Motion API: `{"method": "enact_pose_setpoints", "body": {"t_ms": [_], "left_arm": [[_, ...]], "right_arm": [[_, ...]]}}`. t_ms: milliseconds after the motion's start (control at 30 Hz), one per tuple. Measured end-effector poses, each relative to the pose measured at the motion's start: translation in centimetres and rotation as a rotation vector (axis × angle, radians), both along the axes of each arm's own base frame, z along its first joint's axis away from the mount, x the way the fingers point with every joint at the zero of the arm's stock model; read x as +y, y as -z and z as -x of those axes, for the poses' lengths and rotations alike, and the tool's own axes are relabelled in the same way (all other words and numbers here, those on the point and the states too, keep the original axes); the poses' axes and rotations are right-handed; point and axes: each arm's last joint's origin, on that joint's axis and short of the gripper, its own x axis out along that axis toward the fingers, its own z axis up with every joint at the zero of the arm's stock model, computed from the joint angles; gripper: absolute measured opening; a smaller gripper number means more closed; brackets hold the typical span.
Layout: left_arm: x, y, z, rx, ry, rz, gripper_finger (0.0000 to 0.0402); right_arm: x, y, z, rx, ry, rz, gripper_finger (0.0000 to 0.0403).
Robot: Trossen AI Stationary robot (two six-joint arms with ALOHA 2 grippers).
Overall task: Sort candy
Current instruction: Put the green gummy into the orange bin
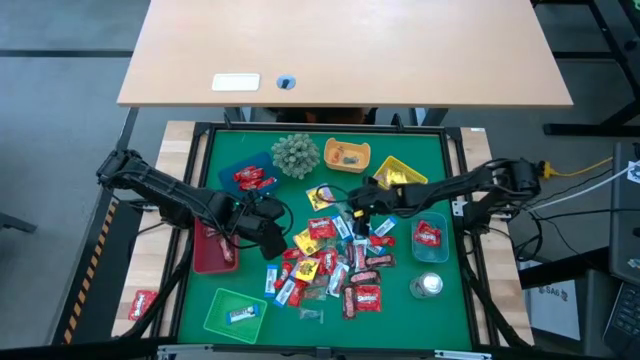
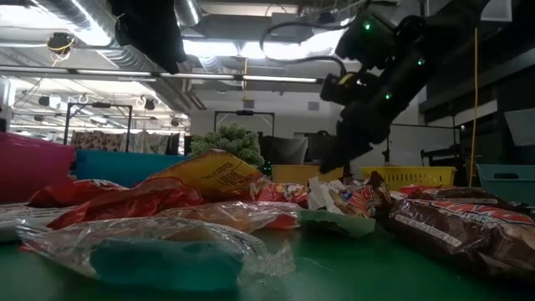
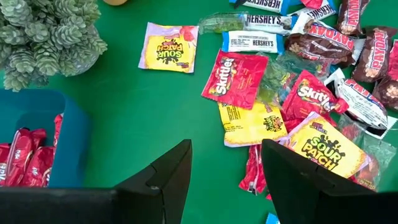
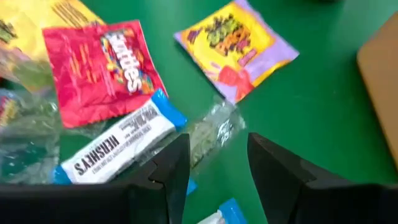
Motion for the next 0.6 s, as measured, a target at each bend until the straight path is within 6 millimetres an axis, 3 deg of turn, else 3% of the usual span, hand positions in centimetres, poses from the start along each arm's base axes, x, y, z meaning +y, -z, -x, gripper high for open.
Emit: {"method": "enact_pose_setpoints", "body": {"t_ms": [600], "left_arm": [[0.01, 0.01, 0.0, 0.0, -0.001, -0.002, 0.0179]], "right_arm": [[0.02, 0.34, -0.09, -0.009, 0.069, -0.071, 0.0161]]}}
